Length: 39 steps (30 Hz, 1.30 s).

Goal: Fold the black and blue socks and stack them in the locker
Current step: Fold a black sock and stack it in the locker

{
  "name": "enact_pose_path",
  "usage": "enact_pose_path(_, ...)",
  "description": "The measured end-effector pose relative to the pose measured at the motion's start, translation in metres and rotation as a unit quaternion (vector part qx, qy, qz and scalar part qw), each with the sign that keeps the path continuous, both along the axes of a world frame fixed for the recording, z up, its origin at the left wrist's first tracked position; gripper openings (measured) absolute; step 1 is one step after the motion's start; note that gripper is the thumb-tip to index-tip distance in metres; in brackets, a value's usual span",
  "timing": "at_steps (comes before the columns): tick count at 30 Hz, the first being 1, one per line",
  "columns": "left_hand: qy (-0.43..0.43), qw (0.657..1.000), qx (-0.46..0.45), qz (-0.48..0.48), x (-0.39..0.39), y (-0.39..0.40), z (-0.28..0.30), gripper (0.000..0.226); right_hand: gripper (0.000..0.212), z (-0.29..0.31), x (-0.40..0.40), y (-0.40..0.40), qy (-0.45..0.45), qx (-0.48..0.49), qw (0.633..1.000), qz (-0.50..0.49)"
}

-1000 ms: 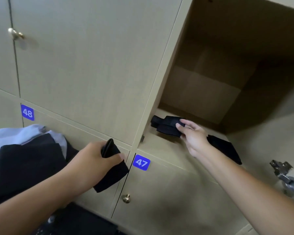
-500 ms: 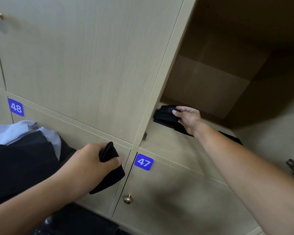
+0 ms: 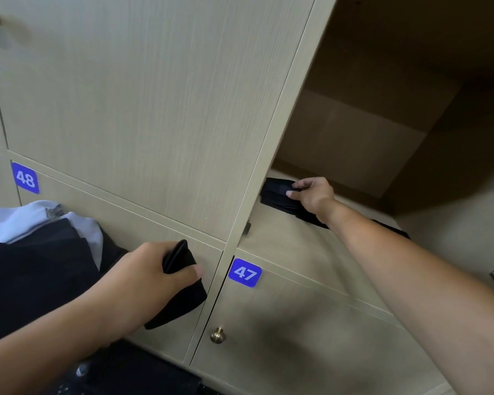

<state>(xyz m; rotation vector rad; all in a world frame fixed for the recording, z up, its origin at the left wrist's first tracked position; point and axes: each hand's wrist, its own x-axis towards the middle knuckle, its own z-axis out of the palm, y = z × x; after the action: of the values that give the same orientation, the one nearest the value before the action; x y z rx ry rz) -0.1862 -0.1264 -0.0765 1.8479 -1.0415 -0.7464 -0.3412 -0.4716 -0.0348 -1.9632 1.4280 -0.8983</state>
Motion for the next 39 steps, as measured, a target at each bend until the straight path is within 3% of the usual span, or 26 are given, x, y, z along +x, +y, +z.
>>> enact_pose_path(6,-0.002,1.000,0.004,-0.010,0.002,0.001,-0.001,0.027,0.027,-0.001,0.003,0.001,0.072,-0.008,0.997,0.002)
enact_pose_path(15,0.011,1.000,-0.008,-0.003,0.001,0.006,0.008,0.031,0.027,0.006,-0.005,0.023,0.048,-0.046,0.998,-0.018)
enact_pose_path(20,0.056,0.998,-0.023,0.001,-0.002,0.010,0.014,0.036,0.002,0.009,-0.016,0.081,-0.034,-0.054,0.998,0.005)
enact_pose_path(25,0.113,0.993,-0.037,0.015,-0.006,0.015,0.024,0.028,0.007,0.006,-0.034,0.175,-0.020,-0.042,0.996,0.079)
enact_pose_path(29,0.190,0.980,-0.049,0.022,-0.013,0.021,0.034,0.023,0.008,0.009,-0.042,0.244,-0.023,-0.005,0.984,0.179)
enact_pose_path(34,0.353,0.933,-0.051,0.046,-0.025,0.029,0.046,0.033,0.005,0.015,-0.037,0.295,-0.028,0.003,0.963,0.267)
enact_pose_path(39,0.473,0.876,-0.077,0.055,-0.030,0.034,0.058,0.042,0.040,0.008,-0.034,0.303,0.076,-0.100,0.934,0.334)
